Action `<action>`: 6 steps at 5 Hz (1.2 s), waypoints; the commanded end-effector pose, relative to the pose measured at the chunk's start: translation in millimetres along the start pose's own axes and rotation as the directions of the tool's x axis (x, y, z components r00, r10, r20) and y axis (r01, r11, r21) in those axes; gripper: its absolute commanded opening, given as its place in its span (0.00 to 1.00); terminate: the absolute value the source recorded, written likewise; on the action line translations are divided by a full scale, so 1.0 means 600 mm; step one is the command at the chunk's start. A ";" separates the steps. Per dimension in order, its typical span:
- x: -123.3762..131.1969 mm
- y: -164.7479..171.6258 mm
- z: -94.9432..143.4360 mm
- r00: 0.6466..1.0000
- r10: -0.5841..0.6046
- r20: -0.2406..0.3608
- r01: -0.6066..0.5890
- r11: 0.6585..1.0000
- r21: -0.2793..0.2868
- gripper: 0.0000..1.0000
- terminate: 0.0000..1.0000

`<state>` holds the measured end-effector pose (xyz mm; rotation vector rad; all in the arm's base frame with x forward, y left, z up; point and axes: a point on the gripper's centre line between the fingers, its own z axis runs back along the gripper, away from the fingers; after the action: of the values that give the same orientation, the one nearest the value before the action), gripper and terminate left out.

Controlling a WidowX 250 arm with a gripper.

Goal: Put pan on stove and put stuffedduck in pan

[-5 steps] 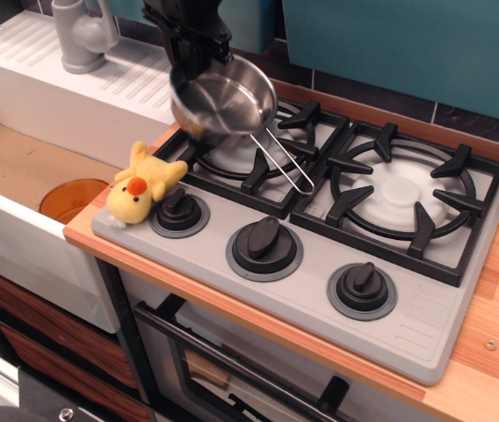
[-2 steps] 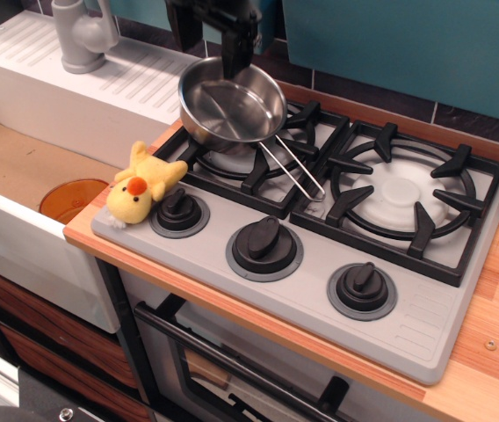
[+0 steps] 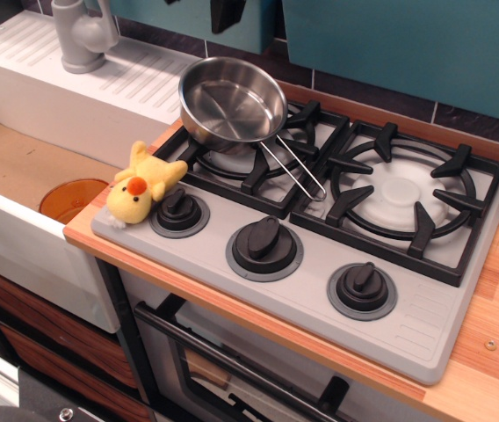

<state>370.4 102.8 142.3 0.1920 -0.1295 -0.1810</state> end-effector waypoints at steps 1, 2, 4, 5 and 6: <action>0.016 0.007 0.081 0.997 -0.012 0.072 0.008 0.998 0.055 1.00 0.00; 0.016 0.007 0.081 0.997 -0.012 0.072 0.008 0.998 0.055 1.00 0.00; -0.011 0.003 0.075 0.975 0.071 0.211 -0.068 0.997 -0.021 1.00 0.00; -0.034 -0.002 0.076 0.954 0.113 0.278 -0.117 0.993 -0.003 1.00 0.00; -0.056 -0.003 0.072 0.949 0.122 0.291 -0.134 0.991 0.019 1.00 0.00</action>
<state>327.1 100.4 159.1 0.1682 -0.3796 -0.0748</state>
